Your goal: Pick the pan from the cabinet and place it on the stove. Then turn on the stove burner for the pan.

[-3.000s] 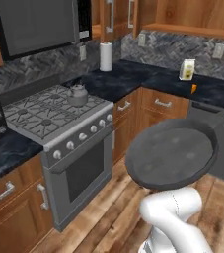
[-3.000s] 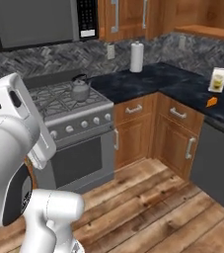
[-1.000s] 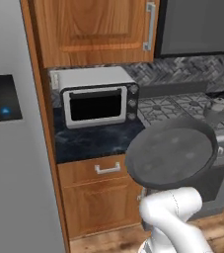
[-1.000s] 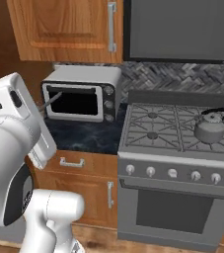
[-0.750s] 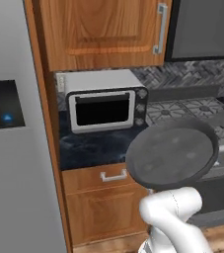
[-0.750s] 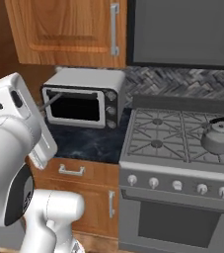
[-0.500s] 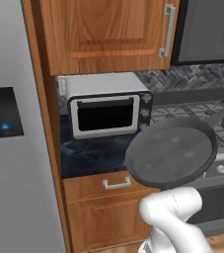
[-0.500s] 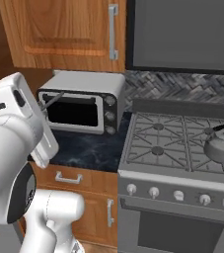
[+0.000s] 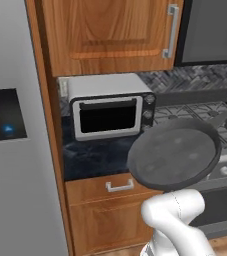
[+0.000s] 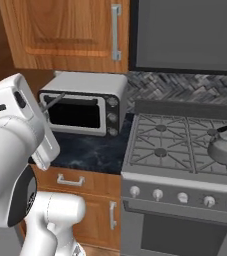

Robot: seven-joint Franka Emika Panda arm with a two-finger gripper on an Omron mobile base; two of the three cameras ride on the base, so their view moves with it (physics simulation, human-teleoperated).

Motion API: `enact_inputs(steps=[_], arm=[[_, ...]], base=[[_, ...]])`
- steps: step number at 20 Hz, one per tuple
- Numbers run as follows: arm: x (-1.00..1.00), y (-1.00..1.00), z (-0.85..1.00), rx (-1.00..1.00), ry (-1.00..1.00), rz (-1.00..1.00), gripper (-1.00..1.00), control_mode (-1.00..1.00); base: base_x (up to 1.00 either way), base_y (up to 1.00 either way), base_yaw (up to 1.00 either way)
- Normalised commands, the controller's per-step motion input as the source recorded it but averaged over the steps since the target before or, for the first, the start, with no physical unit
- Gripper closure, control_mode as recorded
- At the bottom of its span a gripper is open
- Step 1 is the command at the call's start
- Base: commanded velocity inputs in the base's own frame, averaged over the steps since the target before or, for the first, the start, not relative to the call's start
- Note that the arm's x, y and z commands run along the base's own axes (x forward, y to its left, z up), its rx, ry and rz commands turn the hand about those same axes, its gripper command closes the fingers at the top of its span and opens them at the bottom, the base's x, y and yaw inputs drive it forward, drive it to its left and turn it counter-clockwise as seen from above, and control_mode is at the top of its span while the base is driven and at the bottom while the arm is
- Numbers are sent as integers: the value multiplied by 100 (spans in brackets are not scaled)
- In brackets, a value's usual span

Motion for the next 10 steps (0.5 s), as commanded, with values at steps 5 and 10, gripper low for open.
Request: enact_inputs(steps=[5,10], arm=[[0,0,0,0,0,0,100,100],[0,0,0,0,0,0,100,100]], base=[[1,43,-5],[20,23,-5]])
